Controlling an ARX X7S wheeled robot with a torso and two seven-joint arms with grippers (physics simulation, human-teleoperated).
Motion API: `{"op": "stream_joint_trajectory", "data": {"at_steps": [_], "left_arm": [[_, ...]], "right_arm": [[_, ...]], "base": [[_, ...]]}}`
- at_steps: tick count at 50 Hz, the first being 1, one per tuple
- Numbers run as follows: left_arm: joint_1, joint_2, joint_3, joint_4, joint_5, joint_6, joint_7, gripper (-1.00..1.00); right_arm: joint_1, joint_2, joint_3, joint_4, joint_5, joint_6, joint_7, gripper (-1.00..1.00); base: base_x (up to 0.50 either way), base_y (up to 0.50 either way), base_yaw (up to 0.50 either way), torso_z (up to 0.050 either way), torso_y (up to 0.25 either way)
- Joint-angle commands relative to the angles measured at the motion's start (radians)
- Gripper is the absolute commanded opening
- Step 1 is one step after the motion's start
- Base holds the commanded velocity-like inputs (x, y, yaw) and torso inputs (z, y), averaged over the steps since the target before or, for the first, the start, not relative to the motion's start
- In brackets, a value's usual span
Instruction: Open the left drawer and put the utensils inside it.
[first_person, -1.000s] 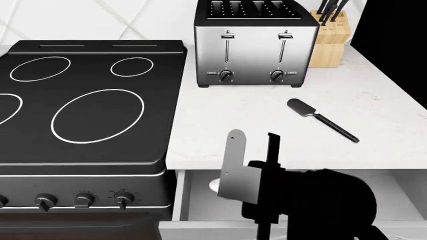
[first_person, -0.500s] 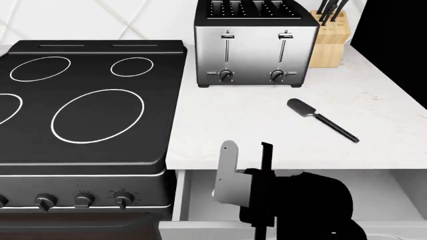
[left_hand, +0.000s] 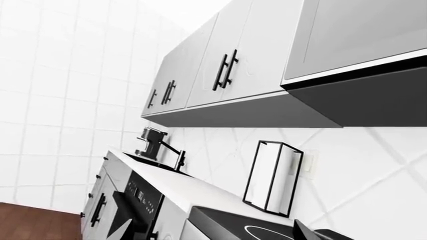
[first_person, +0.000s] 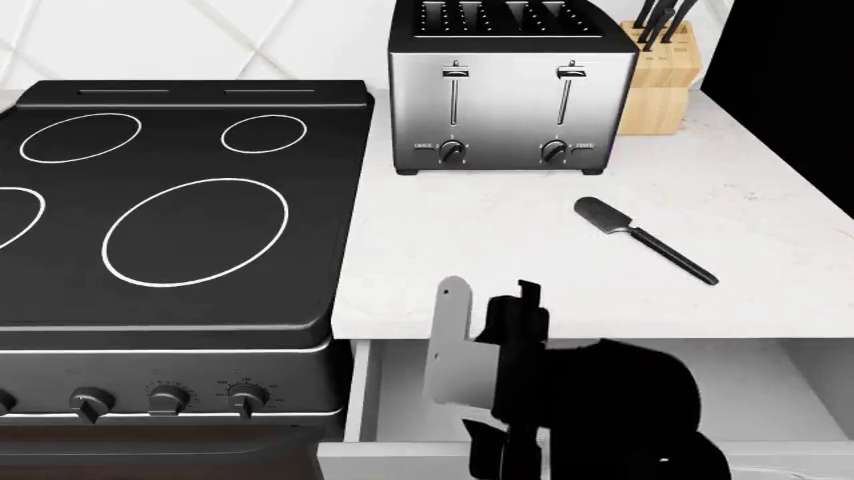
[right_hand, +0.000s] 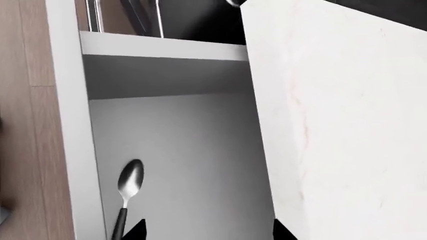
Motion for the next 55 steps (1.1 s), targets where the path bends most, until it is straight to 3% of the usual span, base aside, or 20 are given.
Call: {"op": "stream_joint_trajectory", "data": {"at_steps": [1, 22, 55], "left_arm": [[-0.003, -0.001, 0.003, -0.004, -0.002, 0.002, 0.002, 1.00], [-0.004, -0.004, 0.005, -0.006, -0.005, 0.016, 0.002, 1.00], [0.010, 0.001, -0.005, 0.009, 0.003, 0.030, -0.006, 1.00]], "right_arm": [[0.017, -0.005, 0.026, -0.022, 0.007, 0.007, -0.003, 1.00], [0.060, -0.006, 0.084, -0.077, 0.007, 0.070, -0.034, 1.00], [0.182, -0.071, 0.432, -0.088, 0.046, 0.191, -0.054, 1.00]], "base": [[0.00, 0.00, 0.00, 0.000, 0.000], [0.00, 0.00, 0.00, 0.000, 0.000], [0.00, 0.00, 0.00, 0.000, 0.000]]}}
